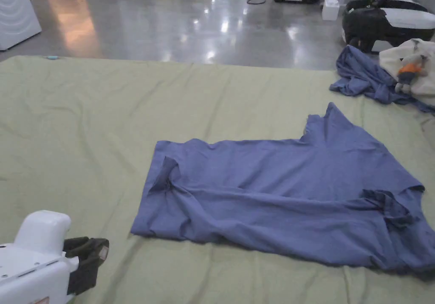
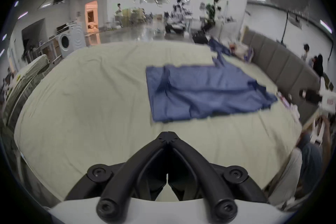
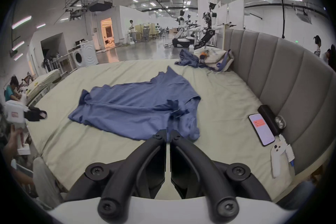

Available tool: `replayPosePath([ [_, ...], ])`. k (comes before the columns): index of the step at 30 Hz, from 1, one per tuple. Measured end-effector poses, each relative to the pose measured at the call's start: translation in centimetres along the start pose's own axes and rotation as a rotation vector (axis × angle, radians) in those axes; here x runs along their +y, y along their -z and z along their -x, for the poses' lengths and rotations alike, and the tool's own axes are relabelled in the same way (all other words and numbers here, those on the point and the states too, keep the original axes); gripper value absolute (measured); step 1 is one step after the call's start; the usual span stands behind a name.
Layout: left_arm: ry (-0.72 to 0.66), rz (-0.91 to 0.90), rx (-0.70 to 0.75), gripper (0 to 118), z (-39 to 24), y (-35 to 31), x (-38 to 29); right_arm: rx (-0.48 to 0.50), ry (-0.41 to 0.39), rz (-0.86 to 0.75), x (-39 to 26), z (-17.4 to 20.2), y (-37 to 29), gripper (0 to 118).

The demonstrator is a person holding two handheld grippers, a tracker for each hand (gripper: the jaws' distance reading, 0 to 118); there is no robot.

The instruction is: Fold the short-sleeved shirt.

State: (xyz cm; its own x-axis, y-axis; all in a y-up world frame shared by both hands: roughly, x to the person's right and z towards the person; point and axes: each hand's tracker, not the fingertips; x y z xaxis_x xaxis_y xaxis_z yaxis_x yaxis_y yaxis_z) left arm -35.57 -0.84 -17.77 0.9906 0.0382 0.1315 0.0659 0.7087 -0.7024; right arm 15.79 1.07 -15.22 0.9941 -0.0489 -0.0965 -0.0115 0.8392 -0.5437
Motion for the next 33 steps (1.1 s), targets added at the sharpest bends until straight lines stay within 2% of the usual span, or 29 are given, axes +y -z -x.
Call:
replayPosePath([
  [4,0.147,0.097,-0.014,0,-0.6,3.5,0.3,-0.011,-0.018,0.034,-0.7,0.4,0.2,6],
  [6,0.151,0.121,-0.033,0,-0.8,6.0,1.5,-0.015,-0.002,0.048,-1.0,0.0,0.4,6],
  [7,0.159,0.131,-0.032,4,-0.7,7.5,2.4,-0.014,0.017,0.056,-1.2,-0.3,0.6,6],
  [8,0.168,0.154,-0.027,25,-0.3,9.0,3.5,-0.014,0.033,0.062,-1.4,-0.6,0.7,5],
  [9,0.167,0.2,-0.013,72,0.1,10.5,4.5,-0.015,0.046,0.07,-1.6,-0.7,0.8,6],
  [10,0.166,0.249,-0.012,91,0.2,12.8,5.0,-0.019,0.056,0.079,-1.7,-0.9,1.0,6],
  [15,0.344,0.298,0.057,90,0.4,18.2,6.1,-0.045,0.069,0.119,-2.6,-1.6,1.7,6],
  [18,0.329,0.334,0.031,88,0.4,19.6,6.4,-0.047,0.083,0.146,-3.0,-2.1,2.4,6],
  [19,0.265,0.356,0.02,79,0.5,19.8,6.6,-0.053,0.084,0.151,-3.2,-2.3,2.6,6],
  [20,0.196,0.351,-0.036,45,0.9,19.5,7.0,-0.056,0.083,0.161,-3.2,-2.4,2.8,6],
  [21,0.186,0.33,-0.059,4,0.7,19.4,7.3,-0.057,0.081,0.166,-3.3,-2.4,3.1,6],
  [22,0.253,0.271,0.025,4,-0.3,18.7,7.0,-0.057,0.079,0.173,-3.2,-2.5,3.4,6],
  [23,0.289,0.296,0.041,4,-0.8,18.6,7.2,-0.055,0.074,0.18,-3.2,-2.5,3.6,6],
  [27,0.286,0.288,0.004,4,-1.3,16.4,7.9,-0.067,-0.026,0.226,-2.9,-2.9,6.2,6],
  [28,0.263,0.281,-0.009,4,-1.2,16.0,8.4,-0.068,-0.055,0.234,-2.9,-3.2,7.2,9],
  [29,0.238,0.275,-0.018,4,-1.0,15.8,8.9,-0.07,-0.075,0.227,-2.6,-3.4,8.0,24],
  [30,0.209,0.274,-0.029,4,-0.6,15.7,8.8,-0.069,-0.084,0.236,-2.3,-3.7,9.3,64],
  [31,0.198,0.273,-0.035,4,-0.4,15.5,9.1,-0.069,-0.091,0.265,-2.0,-4.2,10.7,94],
  [32,0.194,0.272,-0.037,4,-0.4,15.4,9.3,-0.068,-0.099,0.293,-2.0,-4.6,12.0,106],
  [33,0.197,0.274,-0.033,4,-0.5,15.4,9.5,-0.076,-0.105,0.297,-2.1,-5.0,13.2,105],
])
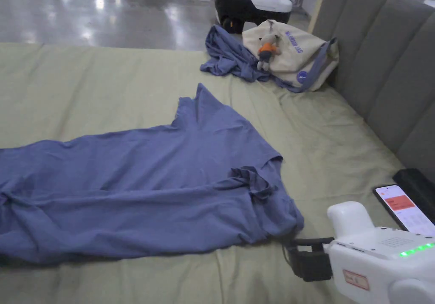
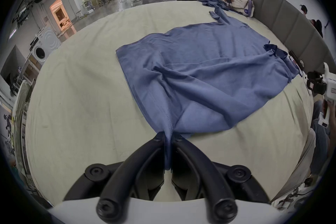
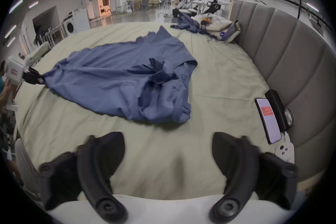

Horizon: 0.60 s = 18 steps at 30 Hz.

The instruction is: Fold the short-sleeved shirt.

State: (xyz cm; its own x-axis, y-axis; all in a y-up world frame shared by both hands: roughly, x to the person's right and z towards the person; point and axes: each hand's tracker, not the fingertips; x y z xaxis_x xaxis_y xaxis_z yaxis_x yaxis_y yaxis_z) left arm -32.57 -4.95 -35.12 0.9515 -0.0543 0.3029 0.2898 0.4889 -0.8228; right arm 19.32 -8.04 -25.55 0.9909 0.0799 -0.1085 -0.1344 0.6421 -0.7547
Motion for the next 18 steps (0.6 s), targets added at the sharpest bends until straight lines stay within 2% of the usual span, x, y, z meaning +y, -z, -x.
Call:
replayPosePath([
  [3,0.011,0.01,0.009,4,-0.3,0.2,-0.3,-0.033,-0.058,0.0,0.6,-0.6,2.5,104],
  [5,0.023,0.018,0.015,4,-0.6,0.6,-0.7,-0.001,-0.081,0.002,0.8,-0.9,3.5,98],
  [6,0.029,0.022,0.02,4,-0.7,0.8,-0.8,0.033,-0.115,0.011,1.0,-0.7,3.9,78],
  [7,0.032,0.029,0.024,4,-0.9,1.0,-0.8,0.027,-0.119,0.033,1.1,-0.6,4.5,57],
  [8,0.032,0.034,0.025,4,-1.0,1.1,-0.8,0.027,-0.116,0.063,1.2,-0.7,5.2,57],
  [9,0.031,0.039,0.024,4,-0.8,1.6,-0.9,0.036,-0.105,0.054,1.1,-1.0,5.6,42],
  [10,0.027,0.043,0.023,4,-0.8,1.8,-0.9,0.053,-0.095,0.044,1.0,-1.0,6.0,16],
  [11,0.02,0.045,0.018,4,-0.9,1.9,-0.9,0.02,-0.095,-0.011,0.7,-1.1,5.8,6],
  [12,0.015,0.048,0.013,4,-0.9,1.8,-0.9,0.041,-0.097,0.006,0.8,-1.4,5.8,6],
  [13,0.013,0.05,0.009,4,-0.7,2.1,-1.1,0.112,-0.063,0.019,1.0,-1.7,5.9,6],
  [15,0.014,0.055,0.01,4,-0.8,2.2,-1.2,0.097,-0.071,-0.023,0.9,-1.5,5.4,6],
  [18,-0.029,0.052,-0.015,4,0.1,2.3,-1.3,0.167,-0.031,-0.022,0.8,-1.7,5.1,6],
])
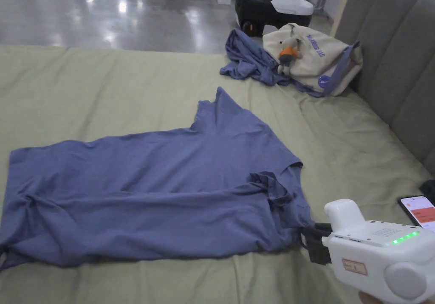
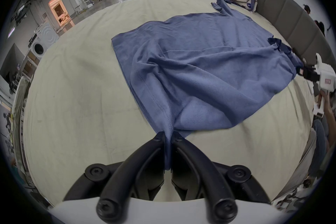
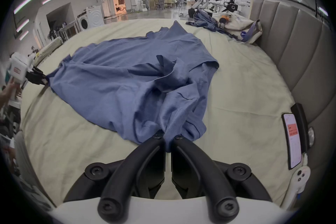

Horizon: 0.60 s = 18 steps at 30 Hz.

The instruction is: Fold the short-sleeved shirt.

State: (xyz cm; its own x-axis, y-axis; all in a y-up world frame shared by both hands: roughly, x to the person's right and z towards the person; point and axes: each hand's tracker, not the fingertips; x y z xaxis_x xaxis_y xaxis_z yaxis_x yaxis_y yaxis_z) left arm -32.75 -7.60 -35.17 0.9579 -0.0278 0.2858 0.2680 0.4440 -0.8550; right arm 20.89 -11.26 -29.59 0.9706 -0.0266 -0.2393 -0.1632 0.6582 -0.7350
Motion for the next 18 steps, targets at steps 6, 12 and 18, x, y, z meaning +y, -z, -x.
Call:
replayPosePath([
  [6,-0.094,-0.094,-0.079,4,1.6,-2.8,-1.5,0.054,0.12,-0.045,-1.7,-0.3,-2.5,6],
  [12,-0.172,-0.114,-0.154,3,2.7,-5.1,-3.2,0.111,0.18,-0.069,-2.2,0.0,-5.2,5],
  [18,-0.165,-0.1,-0.159,3,2.9,-7.2,-5.3,0.15,0.186,-0.103,-2.7,1.7,-9.0,6],
])
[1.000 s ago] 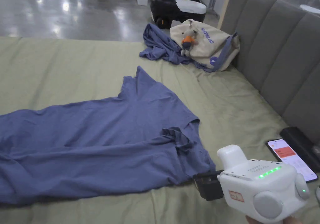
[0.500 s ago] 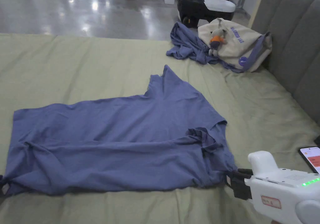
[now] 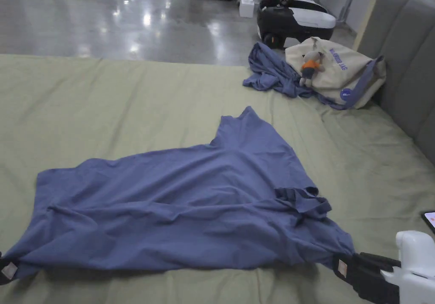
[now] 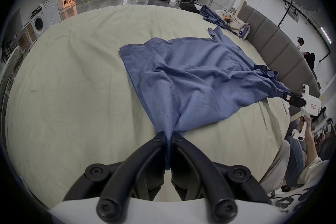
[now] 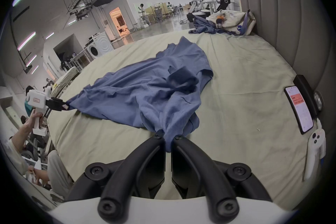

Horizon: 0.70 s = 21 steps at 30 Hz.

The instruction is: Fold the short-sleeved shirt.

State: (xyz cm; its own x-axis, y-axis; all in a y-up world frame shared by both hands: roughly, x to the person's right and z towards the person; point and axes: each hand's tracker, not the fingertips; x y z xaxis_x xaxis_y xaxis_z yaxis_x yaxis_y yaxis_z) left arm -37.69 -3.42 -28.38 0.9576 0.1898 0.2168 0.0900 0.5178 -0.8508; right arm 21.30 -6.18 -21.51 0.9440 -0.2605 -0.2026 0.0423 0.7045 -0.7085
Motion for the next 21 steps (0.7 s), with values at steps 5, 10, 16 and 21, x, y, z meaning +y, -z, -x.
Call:
replayPosePath([
  [5,0.011,0.009,0.006,4,0.2,-2.7,-2.2,0.024,-0.048,0.015,-1.2,2.8,-3.9,6],
  [10,0.0,0.063,0.029,4,0.7,-5.3,-5.2,0.037,-0.051,0.046,-3.7,6.0,-7.9,6],
  [16,0.001,0.172,0.114,4,1.4,-3.9,-8.5,0.024,-0.039,0.135,-7.3,7.6,-7.8,6],
  [21,-0.017,0.2,0.154,6,1.3,-1.0,-9.2,-0.057,-0.02,0.215,-7.6,6.3,-4.5,6],
])
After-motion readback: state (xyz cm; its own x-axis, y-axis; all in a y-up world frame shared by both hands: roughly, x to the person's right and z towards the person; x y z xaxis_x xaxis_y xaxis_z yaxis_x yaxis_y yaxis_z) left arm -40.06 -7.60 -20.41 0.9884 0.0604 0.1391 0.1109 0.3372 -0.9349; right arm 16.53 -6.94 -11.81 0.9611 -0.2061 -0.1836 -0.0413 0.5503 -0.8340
